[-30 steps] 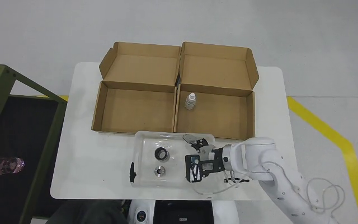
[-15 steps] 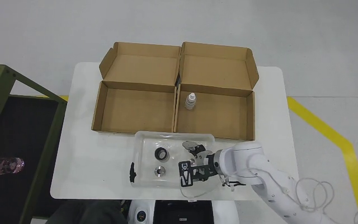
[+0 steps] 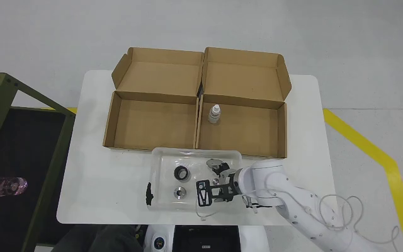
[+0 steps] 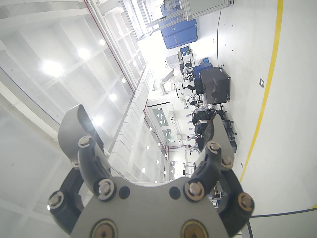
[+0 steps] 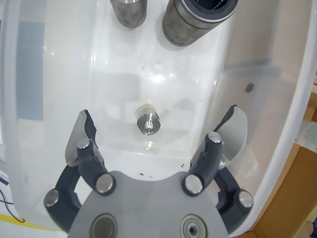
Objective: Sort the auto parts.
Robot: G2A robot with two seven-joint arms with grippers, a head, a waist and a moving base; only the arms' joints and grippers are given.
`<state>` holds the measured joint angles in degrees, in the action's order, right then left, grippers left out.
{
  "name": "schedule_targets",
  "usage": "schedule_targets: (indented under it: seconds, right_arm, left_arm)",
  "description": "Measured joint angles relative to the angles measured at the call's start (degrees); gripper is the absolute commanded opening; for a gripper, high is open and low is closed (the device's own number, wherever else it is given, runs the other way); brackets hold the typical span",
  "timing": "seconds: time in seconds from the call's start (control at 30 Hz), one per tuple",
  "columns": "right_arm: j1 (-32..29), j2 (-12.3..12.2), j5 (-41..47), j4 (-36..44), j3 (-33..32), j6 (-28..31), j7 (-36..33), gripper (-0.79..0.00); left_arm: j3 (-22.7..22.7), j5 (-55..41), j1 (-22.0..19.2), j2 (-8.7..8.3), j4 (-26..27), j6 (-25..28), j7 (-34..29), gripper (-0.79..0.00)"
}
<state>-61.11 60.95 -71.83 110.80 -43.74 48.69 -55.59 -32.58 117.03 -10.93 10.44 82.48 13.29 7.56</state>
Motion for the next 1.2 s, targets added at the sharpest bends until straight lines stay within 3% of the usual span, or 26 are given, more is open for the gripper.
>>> schedule_targets:
  seconds: [0.07,0.23,0.5,0.57,0.83,1.2]
  right_arm:
    - [0.37,-0.07,0.08,-0.14,0.59,-0.40,-0.40,-0.145]
    - [1.29,-0.33,0.44,-0.35,2.00,-1.32,-1.32,-0.449]
    - [2.72,-0.65,1.42,-0.97,3.42,-2.37,-2.37,-0.628]
    - [3.00,-0.67,1.71,-1.11,3.54,-2.57,-2.57,-0.785]
    - [3.65,-0.83,3.06,-0.17,3.24,-2.82,-2.31,-0.785]
    - [1.35,-1.72,-0.24,3.59,-0.83,-4.05,8.24,-0.785]
  left_arm:
    - [0.00,0.00,0.00,0.00,0.00,0.00,0.00,0.000]
    - [0.00,0.00,0.00,0.00,0.00,0.00,0.00,0.000]
    - [0.00,0.00,0.00,0.00,0.00,0.00,0.00,0.000]
    - [0.00,0.00,0.00,0.00,0.00,0.00,0.00,0.000]
    - [0.00,0.00,0.00,0.00,0.00,0.00,0.00,0.000]
    - [0.00,0.00,0.00,0.00,0.00,0.00,0.00,0.000]
